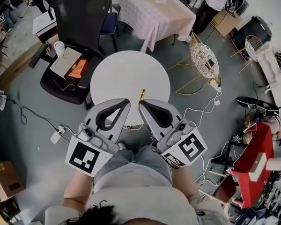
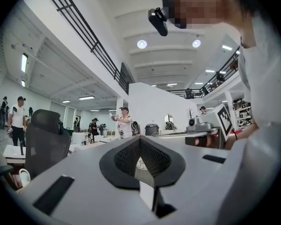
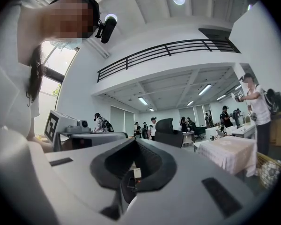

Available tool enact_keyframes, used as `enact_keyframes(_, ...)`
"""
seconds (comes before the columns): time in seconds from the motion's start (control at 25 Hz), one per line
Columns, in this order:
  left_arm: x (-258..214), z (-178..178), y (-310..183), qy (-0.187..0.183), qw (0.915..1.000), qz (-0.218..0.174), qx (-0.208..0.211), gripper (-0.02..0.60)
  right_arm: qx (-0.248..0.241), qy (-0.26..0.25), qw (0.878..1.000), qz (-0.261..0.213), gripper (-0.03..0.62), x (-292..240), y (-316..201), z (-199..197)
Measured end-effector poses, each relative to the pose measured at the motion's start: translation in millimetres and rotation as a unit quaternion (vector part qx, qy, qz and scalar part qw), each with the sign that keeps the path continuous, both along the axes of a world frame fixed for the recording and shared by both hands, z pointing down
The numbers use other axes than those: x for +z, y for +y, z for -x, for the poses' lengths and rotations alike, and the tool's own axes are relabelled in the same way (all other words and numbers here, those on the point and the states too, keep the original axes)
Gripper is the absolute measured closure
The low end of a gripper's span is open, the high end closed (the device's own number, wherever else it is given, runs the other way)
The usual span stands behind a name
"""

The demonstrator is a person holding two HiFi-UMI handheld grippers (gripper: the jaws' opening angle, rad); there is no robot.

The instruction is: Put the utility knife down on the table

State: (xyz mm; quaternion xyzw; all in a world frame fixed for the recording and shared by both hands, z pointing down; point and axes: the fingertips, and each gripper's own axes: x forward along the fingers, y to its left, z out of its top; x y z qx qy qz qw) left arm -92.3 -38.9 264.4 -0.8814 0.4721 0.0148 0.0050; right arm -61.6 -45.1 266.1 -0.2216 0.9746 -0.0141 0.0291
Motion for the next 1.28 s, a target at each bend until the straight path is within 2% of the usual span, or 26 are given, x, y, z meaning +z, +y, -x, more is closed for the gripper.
enact_keyframes(0.36,-11,-16,18,0.0,0.9997,-0.023,-0.007,0.572,-0.01,0.002,1.0,-0.024,0.586,-10,23,-16)
enact_keyframes(0.96,-14,-42,47,0.006,0.9992,-0.021,-0.034,0.572,-0.025,0.007,0.999,-0.024,0.586,-15,54,-45)
enact_keyframes(1.28,-18,-47,66,0.0,0.9991,-0.024,-0.036,0.572,-0.03,0.004,0.999,-0.029,0.586,-20,72,-48)
